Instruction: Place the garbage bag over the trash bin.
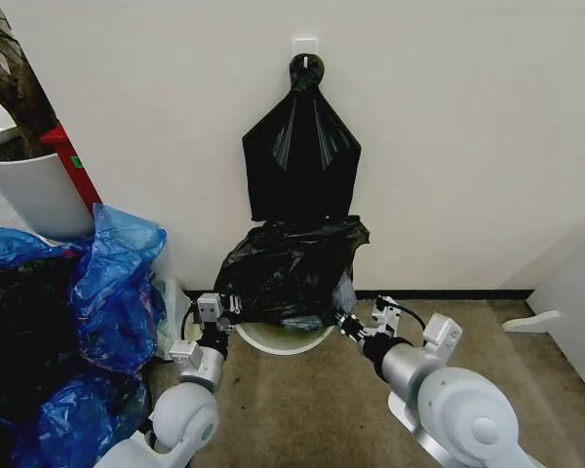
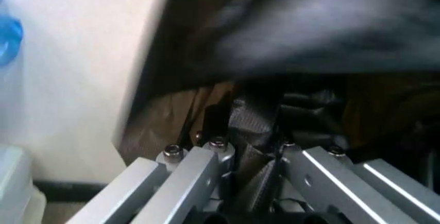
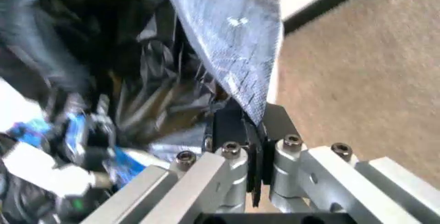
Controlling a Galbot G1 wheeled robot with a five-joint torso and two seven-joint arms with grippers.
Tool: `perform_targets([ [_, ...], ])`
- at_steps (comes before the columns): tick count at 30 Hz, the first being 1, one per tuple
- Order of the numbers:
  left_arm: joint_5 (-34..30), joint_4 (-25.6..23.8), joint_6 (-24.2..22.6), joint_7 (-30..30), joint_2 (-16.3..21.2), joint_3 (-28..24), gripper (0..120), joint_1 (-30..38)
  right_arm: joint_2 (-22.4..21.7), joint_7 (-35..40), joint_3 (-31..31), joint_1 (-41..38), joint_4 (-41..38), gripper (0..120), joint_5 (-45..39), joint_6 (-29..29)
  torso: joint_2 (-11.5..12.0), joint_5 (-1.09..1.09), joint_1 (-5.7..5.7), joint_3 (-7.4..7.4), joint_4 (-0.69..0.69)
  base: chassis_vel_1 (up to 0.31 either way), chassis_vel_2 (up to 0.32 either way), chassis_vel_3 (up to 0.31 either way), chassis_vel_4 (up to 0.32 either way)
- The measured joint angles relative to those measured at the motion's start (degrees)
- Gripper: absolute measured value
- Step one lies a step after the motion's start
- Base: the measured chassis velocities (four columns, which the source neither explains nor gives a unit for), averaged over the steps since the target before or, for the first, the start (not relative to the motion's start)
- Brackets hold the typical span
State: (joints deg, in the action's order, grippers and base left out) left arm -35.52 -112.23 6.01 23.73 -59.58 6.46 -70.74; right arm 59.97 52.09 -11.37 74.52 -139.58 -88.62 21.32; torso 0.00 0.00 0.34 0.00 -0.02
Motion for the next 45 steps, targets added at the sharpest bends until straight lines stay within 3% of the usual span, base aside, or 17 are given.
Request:
perform_targets([
  [8,-6.99,-1.13,-3.35,2.02,0.33,0.64,3,1.4,0.45,0.56,1.69,5.32,-0.16,0,-1.61,2.14,0.0,0.0,0.0,0.0,0.0,0.0,0.0,0.0,0.0],
  [18,-10.11,-2.61,-5.1,3.23,1.05,0.94,3,1.64,2.85,1.06,6.12,7.49,2.71,0,-1.59,3.52,0.0,0.0,0.0,0.0,0.0,0.0,0.0,0.0,0.0],
  [26,-12.01,-5.57,-7.42,3.62,2.87,1.55,3,0.84,3.6,-1.56,1.5,6.26,8.61,0,-0.26,4.7,0.0,0.0,0.0,0.0,0.01,0.0,0.0,0.0,0.0],
  [31,-12.55,-6.17,-9.4,2.71,3.56,2.01,3,-0.29,2.38,-4.84,-1.65,6.23,10.88,0,5.0,4.14,0.0,0.0,0.0,0.0,0.0,0.0,0.0,0.0,0.0],
  [41,-12.82,-7.34,-11.43,1.19,3.63,2.18,3,-1.97,1.05,-7.29,-3.43,4.82,11.16,0,9.51,2.57,0.0,0.0,0.0,0.0,0.0,0.0,0.0,0.0,0.0],
  [45,-13.26,-7.82,-11.87,0.41,3.84,2.32,2,-2.08,0.99,-10.86,-3.02,4.95,11.3,0,15.78,4.39,0.0,-0.01,0.0,0.0,0.0,0.0,0.0,0.0,0.0],
])
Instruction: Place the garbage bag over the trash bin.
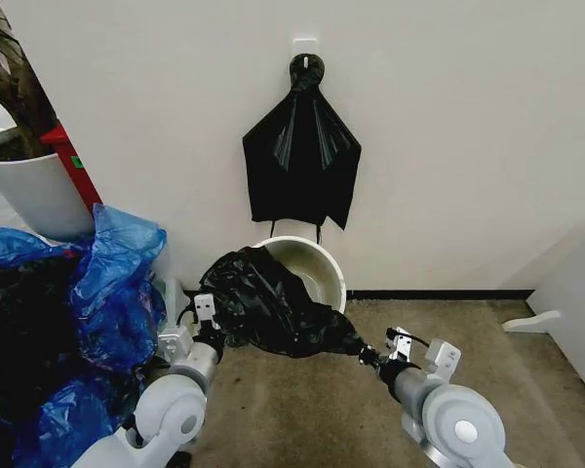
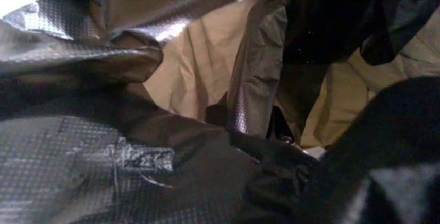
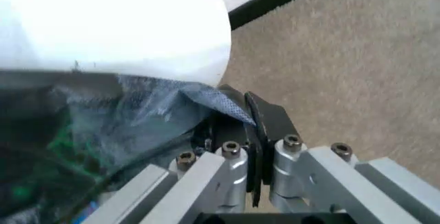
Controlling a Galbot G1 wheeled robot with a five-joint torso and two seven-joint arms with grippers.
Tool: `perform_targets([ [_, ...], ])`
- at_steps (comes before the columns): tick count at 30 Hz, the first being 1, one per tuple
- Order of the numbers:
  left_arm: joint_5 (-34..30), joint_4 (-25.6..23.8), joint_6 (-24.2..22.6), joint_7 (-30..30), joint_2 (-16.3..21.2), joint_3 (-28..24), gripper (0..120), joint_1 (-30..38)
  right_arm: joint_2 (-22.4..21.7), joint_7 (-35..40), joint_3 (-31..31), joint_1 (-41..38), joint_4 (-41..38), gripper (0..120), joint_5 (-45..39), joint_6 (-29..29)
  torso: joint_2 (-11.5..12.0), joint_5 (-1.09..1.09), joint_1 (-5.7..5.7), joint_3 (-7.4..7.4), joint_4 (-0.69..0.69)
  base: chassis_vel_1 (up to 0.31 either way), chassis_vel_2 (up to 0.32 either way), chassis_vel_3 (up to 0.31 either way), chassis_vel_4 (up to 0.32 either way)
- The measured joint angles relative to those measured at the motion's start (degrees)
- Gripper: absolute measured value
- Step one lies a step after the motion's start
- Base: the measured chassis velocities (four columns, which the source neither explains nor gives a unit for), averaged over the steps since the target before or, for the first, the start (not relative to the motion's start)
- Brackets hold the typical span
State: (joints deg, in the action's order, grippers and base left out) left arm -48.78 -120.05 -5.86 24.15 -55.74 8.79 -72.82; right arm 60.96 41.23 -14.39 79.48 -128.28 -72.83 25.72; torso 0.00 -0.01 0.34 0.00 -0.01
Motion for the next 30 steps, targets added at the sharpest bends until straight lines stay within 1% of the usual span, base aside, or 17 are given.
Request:
perform_targets([
  [1,0.0,0.0,0.0,0.0,0.0,0.0,2,0.0,0.0,0.0,0.0,0.0,0.0,0,0.0,0.0,0.0,0.0,0.0,0.0,0.0,0.0,0.0,0.0,0.0],
  [3,-0.25,0.0,-0.35,0.1,0.06,0.07,2,0.27,-0.54,-1.04,0.09,0.71,-0.68,5,2.61,1.4,0.0,0.0,0.0,0.0,0.01,0.0,0.0,0.0,0.0],
  [5,-0.31,0.3,-1.33,0.74,0.16,0.1,2,1.16,-1.88,-7.03,0.1,3.42,-2.12,15,11.79,3.53,0.0,0.0,0.0,0.0,0.0,0.0,0.0,0.0,0.0],
  [7,-0.06,0.78,-2.29,1.28,0.33,0.09,2,1.96,-3.37,-14.76,0.12,6.23,-2.7,23,24.26,3.7,0.0,0.01,0.0,0.0,-0.02,0.0,0.0,0.0,0.0],
  [8,-0.06,0.78,-2.29,1.28,0.33,0.09,2,1.96,-3.37,-14.76,0.12,6.23,-2.7,23,24.26,3.7,0.0,0.01,0.0,0.0,-0.02,0.0,0.0,0.0,0.0],
  [11,0.85,1.05,-3.44,2.05,0.64,0.01,2,2.49,-4.72,-22.11,0.28,9.07,-3.86,36,36.97,2.54,0.0,0.0,0.0,0.0,-0.02,0.0,0.0,0.0,0.0],
  [13,1.83,1.0,-4.33,3.49,0.8,0.01,2,2.33,-5.42,-24.89,0.53,9.76,-5.03,45,41.46,1.7,0.0,0.01,0.0,0.0,-0.02,0.0,0.0,0.0,0.0],
  [15,2.21,0.66,-5.01,5.5,0.8,0.08,2,2.17,-6.22,-26.39,1.07,10.02,-5.96,53,43.88,0.72,0.0,0.01,0.0,0.0,0.02,0.0,0.0,0.0,0.0],
  [16,2.21,0.66,-5.01,5.5,0.8,0.08,2,2.17,-6.22,-26.39,1.07,10.02,-5.96,53,43.88,0.72,0.0,0.01,0.0,0.0,0.02,0.0,0.0,0.0,0.0],
  [18,2.22,0.33,-5.54,7.83,0.58,0.1,2,2.33,-6.77,-26.86,2.0,10.55,-7.34,60,44.75,0.12,0.0,0.0,0.0,0.0,0.01,0.0,0.0,0.0,0.0],
  [21,2.23,0.12,-5.79,11.57,0.12,-0.17,2,2.87,-7.11,-27.3,2.81,11.14,-9.23,73,45.51,-0.83,0.0,0.0,0.0,0.0,-0.02,0.0,0.0,0.0,0.0],
  [22,2.23,0.07,-5.85,12.52,0.01,-0.29,2,2.92,-7.38,-27.44,2.92,11.06,-9.78,76,45.5,-1.01,0.0,0.0,0.0,0.0,-0.02,0.0,0.0,0.0,0.0],
  [23,2.23,0.05,-5.88,13.33,-0.1,-0.38,2,2.95,-7.82,-27.52,2.96,10.87,-10.4,82,45.12,-1.0,0.0,0.0,0.0,0.0,-0.01,0.0,0.0,0.0,0.0],
  [24,2.23,0.05,-5.88,13.33,-0.1,-0.38,2,2.95,-7.82,-27.52,2.96,10.87,-10.4,82,45.12,-1.0,0.0,0.0,0.0,0.0,-0.01,0.0,0.0,0.0,0.0],
  [27,1.81,-0.04,-5.98,14.5,-0.42,-0.46,2,3.18,-9.29,-27.8,2.61,10.84,-11.21,93,43.7,-0.89,0.0,0.01,0.0,0.0,0.01,0.0,0.0,0.0,0.0],
  [28,1.28,-0.25,-6.17,14.78,-0.45,-0.41,2,3.26,-9.59,-28.05,2.27,11.12,-11.17,97,43.56,-1.18,0.0,0.02,0.0,0.0,0.0,0.0,0.0,0.0,0.0],
  [30,0.64,-0.68,-6.5,15.6,-0.37,-0.32,1,3.31,-9.91,-28.5,1.91,11.27,-11.06,100,42.92,-2.63,0.0,0.01,0.0,0.0,-0.02,0.0,0.0,0.0,0.0],
])
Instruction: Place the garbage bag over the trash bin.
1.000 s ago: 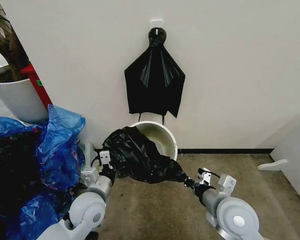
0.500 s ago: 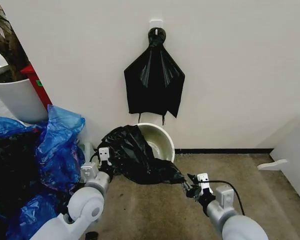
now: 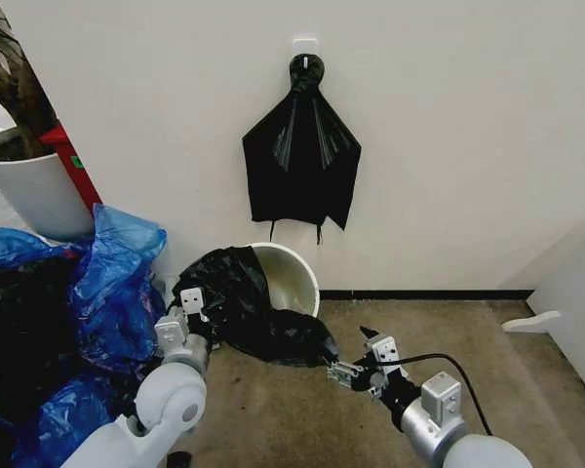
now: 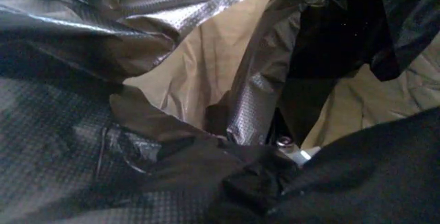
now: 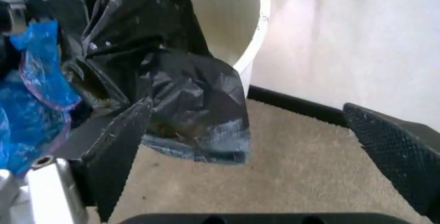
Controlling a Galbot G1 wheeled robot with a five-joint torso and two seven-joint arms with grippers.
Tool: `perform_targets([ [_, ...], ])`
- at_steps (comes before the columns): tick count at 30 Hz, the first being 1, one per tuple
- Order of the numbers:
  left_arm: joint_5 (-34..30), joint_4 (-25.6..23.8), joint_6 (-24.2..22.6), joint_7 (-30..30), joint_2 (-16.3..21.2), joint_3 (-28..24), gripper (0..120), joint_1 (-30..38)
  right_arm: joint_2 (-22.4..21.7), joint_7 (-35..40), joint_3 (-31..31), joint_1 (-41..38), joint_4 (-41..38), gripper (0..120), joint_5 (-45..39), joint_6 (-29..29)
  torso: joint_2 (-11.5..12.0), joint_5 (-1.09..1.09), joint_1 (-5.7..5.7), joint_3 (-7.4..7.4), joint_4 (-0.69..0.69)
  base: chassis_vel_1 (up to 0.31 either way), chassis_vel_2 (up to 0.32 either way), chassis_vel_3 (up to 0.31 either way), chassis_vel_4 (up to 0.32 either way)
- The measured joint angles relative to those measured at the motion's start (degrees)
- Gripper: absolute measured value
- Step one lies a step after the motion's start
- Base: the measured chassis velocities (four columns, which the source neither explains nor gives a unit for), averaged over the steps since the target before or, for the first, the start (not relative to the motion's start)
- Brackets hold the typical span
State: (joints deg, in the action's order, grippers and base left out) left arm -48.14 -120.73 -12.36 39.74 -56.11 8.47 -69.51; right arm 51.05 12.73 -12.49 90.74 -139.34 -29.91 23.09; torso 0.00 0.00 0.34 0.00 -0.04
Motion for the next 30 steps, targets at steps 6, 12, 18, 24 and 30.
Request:
perform_targets([
  [6,0.56,-0.08,-0.04,0.94,0.44,-1.01,1,0.22,0.25,1.06,2.55,-5.22,-1.0,100,-5.26,-1.34,0.0,0.0,0.0,0.01,0.03,0.0,0.0,0.0,0.0],
  [12,4.54,1.07,1.63,0.84,0.72,-3.44,1,1.36,2.12,2.39,10.12,-13.68,0.16,100,-11.82,-1.98,0.0,0.02,0.0,0.01,0.02,0.0,0.0,0.0,0.0],
  [18,10.64,3.0,3.41,0.0,0.81,-5.26,1,2.73,8.8,7.5,21.19,-21.79,3.65,100,-12.05,-1.57,0.0,0.01,0.0,0.01,0.02,0.0,0.0,0.0,0.0],
  [24,13.28,3.62,4.25,-0.15,0.28,-6.49,1,3.14,14.9,19.32,31.43,-29.47,9.65,100,-10.88,0.12,0.0,0.03,0.0,0.01,0.02,0.0,0.0,0.0,0.0],
  [30,13.93,3.35,4.6,-0.09,0.13,-6.48,1,2.61,19.88,26.42,34.4,-32.72,17.05,100,-6.8,0.97,0.0,0.03,0.0,0.01,0.03,0.0,0.0,0.0,0.0],
])
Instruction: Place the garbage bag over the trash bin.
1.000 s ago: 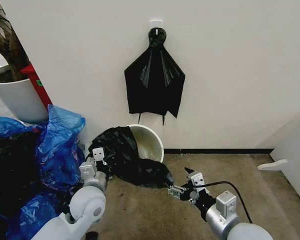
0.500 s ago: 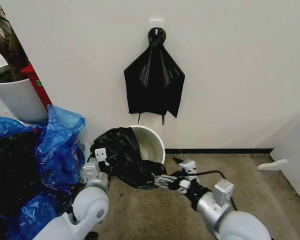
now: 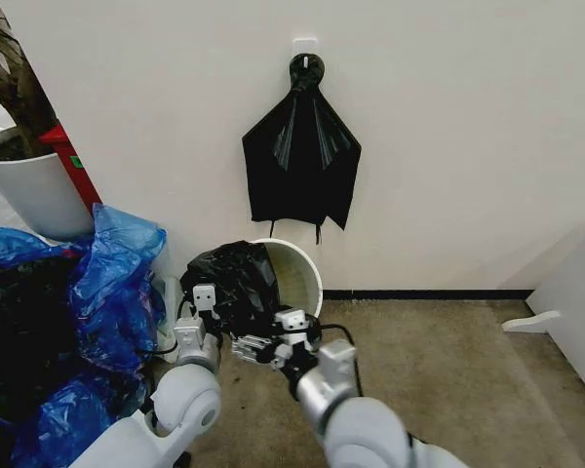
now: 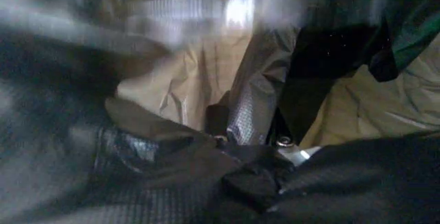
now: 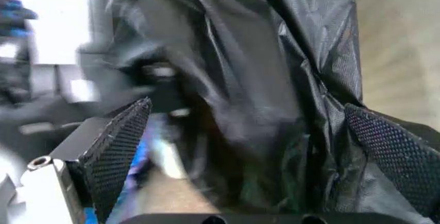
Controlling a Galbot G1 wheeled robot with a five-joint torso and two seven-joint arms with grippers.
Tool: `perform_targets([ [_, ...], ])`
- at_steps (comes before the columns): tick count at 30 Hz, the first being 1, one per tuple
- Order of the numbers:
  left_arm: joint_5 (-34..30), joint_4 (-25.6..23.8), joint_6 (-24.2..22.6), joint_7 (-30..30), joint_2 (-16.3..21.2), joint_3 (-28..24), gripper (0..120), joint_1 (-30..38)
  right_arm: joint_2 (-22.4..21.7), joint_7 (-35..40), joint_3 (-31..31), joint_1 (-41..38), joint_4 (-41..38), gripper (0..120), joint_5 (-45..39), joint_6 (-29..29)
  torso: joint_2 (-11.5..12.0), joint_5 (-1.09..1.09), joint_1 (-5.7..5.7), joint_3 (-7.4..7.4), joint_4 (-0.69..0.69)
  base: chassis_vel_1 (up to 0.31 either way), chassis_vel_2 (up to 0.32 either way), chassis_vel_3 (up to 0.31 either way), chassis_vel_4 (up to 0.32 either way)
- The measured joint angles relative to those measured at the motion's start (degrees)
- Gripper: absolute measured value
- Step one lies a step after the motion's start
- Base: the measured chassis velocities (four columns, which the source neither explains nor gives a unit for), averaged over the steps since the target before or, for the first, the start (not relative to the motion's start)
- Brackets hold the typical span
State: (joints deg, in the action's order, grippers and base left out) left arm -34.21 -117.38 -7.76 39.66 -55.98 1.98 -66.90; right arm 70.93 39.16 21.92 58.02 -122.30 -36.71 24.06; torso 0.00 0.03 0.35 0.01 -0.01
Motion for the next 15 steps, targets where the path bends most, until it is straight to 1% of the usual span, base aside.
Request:
perform_targets([
  [2,0.02,-0.17,0.09,-0.04,0.1,0.24,1,-0.14,0.8,0.88,-0.13,-0.07,1.41,100,1.9,0.38,0.0,0.0,0.0,0.0,-0.01,0.0,0.0,0.0,0.0],
  [6,0.1,-0.56,0.35,-0.69,0.43,1.0,1,-0.66,0.38,0.4,-2.14,1.0,3.19,86,7.5,0.34,0.0,-0.02,0.0,-0.01,-0.01,0.0,0.0,0.0,0.0],
  [7,0.16,-0.63,0.44,-1.01,0.58,1.21,1,-0.81,-0.09,0.11,-2.76,1.37,3.2,81,8.14,0.31,0.0,-0.01,0.0,0.0,-0.02,0.0,0.0,0.0,0.0],
  [8,0.16,-0.63,0.44,-1.01,0.58,1.21,1,-0.81,-0.09,0.11,-2.76,1.37,3.2,81,8.14,0.31,0.0,-0.01,0.0,0.0,-0.02,0.0,0.0,0.0,0.0],
  [9,0.22,-0.67,0.51,-1.31,0.72,1.41,1,-0.93,-0.66,-0.04,-3.38,1.77,3.07,76,8.3,0.31,0.0,-0.02,0.0,-0.01,-0.02,0.0,0.0,0.0,0.0],
  [10,0.25,-0.69,0.63,-1.55,0.86,1.56,1,-1.04,-1.38,-0.25,-3.99,2.17,2.69,74,8.32,0.31,0.0,-0.03,0.0,0.0,-0.02,0.0,0.0,0.0,0.0],
  [11,0.29,-0.71,0.7,-1.73,0.94,1.66,1,-1.09,-1.86,-0.45,-4.38,2.42,2.44,68,8.36,0.28,0.0,-0.03,0.0,-0.01,-0.02,0.0,0.0,0.0,0.0],
  [12,0.32,-0.71,0.73,-1.79,0.97,1.7,1,-1.11,-2.08,-0.56,-4.54,2.54,2.32,68,8.39,0.24,0.0,-0.03,0.0,-0.01,-0.01,0.0,0.0,0.0,0.0],
  [13,0.85,-0.71,0.94,-2.72,1.11,1.89,1,-1.49,-3.92,-2.07,-6.67,3.62,1.38,51,8.68,-0.51,0.0,-0.03,0.0,-0.01,-0.02,0.0,0.0,0.0,0.0],
  [15,1.43,-0.74,0.93,-3.45,1.14,1.87,1,-1.87,-4.28,-2.81,-7.71,3.91,1.22,43,9.11,-1.22,0.0,-0.03,0.0,-0.01,-0.01,0.0,0.0,0.0,0.0],
])
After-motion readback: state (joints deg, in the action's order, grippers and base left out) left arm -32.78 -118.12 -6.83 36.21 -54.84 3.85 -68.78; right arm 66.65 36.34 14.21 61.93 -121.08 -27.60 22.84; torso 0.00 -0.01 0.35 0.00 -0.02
